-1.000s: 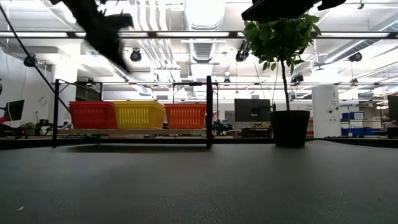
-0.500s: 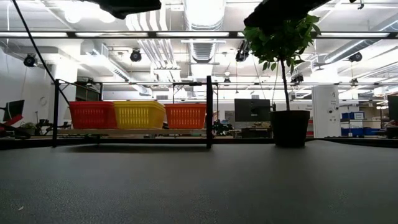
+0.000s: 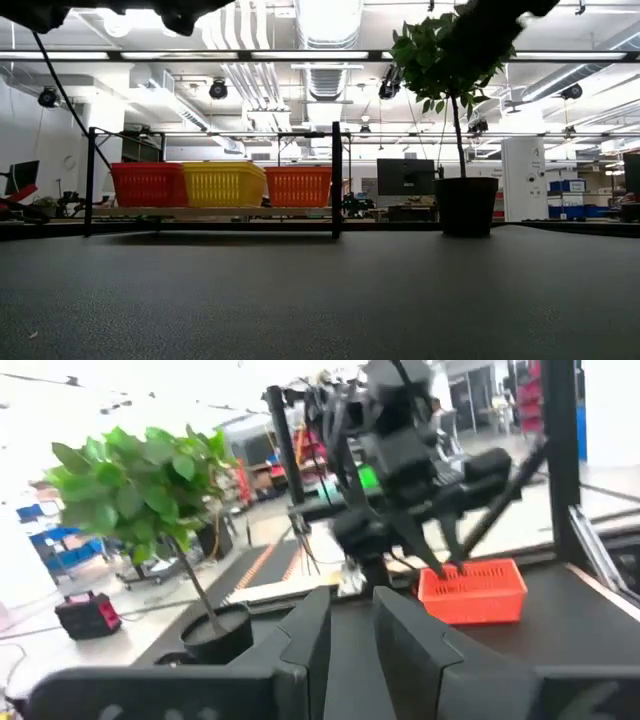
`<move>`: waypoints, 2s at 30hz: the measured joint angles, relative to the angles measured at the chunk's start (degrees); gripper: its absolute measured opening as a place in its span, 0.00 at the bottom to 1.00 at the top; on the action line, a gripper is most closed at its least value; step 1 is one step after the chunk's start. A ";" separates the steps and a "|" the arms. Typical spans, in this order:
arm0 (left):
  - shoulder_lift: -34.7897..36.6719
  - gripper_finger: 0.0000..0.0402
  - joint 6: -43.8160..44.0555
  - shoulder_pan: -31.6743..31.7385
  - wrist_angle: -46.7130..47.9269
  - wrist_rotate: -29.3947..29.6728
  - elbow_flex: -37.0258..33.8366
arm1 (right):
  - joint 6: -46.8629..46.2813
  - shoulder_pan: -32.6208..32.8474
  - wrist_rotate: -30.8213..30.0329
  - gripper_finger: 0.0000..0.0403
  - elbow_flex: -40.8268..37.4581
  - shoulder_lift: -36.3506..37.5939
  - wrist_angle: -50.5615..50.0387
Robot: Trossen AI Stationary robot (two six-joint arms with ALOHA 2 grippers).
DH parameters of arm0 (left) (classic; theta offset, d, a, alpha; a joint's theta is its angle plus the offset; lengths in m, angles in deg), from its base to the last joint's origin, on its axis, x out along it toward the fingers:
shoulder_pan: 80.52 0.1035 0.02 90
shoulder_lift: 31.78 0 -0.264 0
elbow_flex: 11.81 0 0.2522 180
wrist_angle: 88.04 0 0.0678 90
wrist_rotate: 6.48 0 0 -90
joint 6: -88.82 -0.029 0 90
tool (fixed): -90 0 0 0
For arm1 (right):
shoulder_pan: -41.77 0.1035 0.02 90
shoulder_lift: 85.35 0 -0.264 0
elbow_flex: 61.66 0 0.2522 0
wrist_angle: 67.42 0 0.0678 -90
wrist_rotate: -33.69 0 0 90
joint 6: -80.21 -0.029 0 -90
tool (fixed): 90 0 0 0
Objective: Stack baskets on shelf by color
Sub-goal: Stack the orange bin on top of the other orange bins on the shelf
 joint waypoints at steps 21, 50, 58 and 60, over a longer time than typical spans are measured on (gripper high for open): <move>0.46 0.16 -0.59 0.00 -0.70 1.00 -0.24 | -31.72 21.37 -1.57 0.12 17.92 -17.79 -43.18; 0.57 0.16 -11.06 0.85 -2.73 1.14 0.45 | -36.17 33.68 5.52 0.33 3.94 -25.71 -27.87; 0.55 0.16 -11.54 1.11 -2.42 1.15 0.53 | -40.03 33.21 4.69 0.05 3.03 -25.68 -23.25; 0.55 0.16 -11.58 1.18 -2.74 1.14 1.11 | -41.17 33.21 3.53 0.04 4.35 -25.68 -23.94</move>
